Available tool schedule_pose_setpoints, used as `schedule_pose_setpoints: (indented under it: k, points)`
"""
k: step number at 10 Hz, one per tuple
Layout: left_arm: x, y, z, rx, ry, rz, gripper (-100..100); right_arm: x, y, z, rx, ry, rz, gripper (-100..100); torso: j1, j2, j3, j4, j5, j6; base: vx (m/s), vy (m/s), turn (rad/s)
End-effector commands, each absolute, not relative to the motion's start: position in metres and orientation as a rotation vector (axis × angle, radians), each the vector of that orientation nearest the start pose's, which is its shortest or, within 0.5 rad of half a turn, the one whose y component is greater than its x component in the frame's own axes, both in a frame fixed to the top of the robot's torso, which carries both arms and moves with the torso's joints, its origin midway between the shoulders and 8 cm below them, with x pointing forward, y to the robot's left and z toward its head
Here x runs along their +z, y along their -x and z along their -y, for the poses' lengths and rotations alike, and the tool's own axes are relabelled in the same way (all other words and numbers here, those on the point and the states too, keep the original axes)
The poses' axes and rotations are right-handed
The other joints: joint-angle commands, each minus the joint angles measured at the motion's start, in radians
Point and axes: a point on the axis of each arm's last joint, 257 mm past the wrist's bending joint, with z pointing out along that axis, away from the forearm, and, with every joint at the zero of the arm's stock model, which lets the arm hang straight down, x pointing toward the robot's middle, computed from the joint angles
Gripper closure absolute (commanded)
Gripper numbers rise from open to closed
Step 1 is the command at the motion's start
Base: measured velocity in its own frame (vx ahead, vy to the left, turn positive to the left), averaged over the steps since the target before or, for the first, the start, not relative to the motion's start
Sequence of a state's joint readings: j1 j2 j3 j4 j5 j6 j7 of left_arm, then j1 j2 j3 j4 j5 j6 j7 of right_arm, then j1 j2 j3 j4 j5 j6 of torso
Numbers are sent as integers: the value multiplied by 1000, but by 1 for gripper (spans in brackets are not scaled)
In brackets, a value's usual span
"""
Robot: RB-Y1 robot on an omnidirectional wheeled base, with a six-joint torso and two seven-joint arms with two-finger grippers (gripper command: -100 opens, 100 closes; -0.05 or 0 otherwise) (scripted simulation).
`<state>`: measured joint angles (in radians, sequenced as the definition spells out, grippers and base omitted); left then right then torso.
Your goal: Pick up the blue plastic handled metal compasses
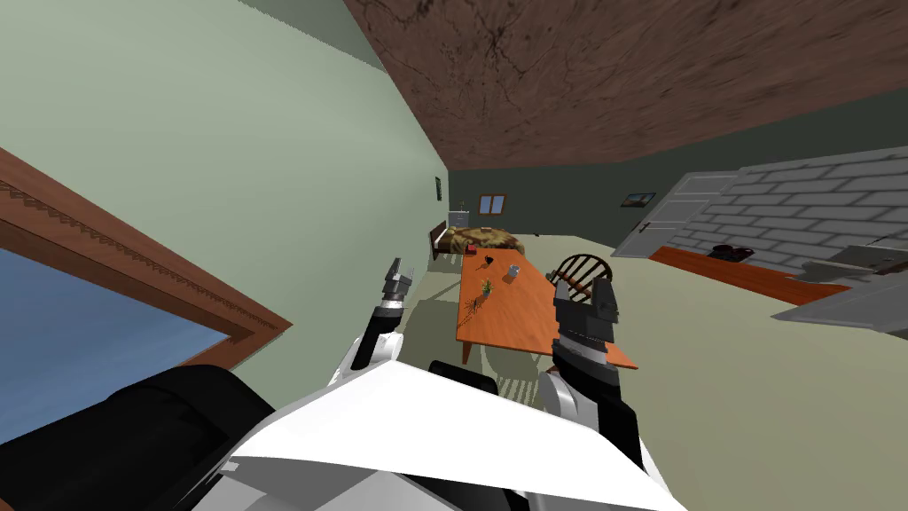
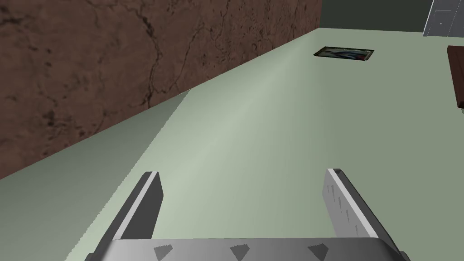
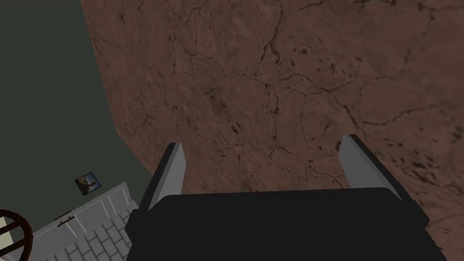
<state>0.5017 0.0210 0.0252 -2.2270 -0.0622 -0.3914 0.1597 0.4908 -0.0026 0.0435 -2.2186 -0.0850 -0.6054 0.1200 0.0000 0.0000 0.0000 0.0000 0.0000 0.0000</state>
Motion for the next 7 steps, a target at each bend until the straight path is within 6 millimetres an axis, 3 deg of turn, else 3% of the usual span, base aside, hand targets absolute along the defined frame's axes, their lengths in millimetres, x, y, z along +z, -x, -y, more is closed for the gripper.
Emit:
schedule_pose_setpoints:
  k: [1,4,5,7]
  points:
    - [-22,-369,-288,-1337,807,-724,0,7,-349,264,1283,-603,-636,-100,0,0,0,0,0,0,-15,11,142]
    - [-22,-370,-288,-1337,807,-724,0,-25,-372,245,1244,-565,-791,-100,1,2,1,0,0,0,-29,19,126]
    - [-22,-370,-288,-1337,807,-724,0,-26,-372,244,1239,-559,-796,-100,1,2,1,0,0,0,-24,9,38]
    - [-22,-370,-288,-1337,807,-724,0,-53,-390,232,1208,-543,-907,-100,1,1,1,0,0,0,-31,16,132]
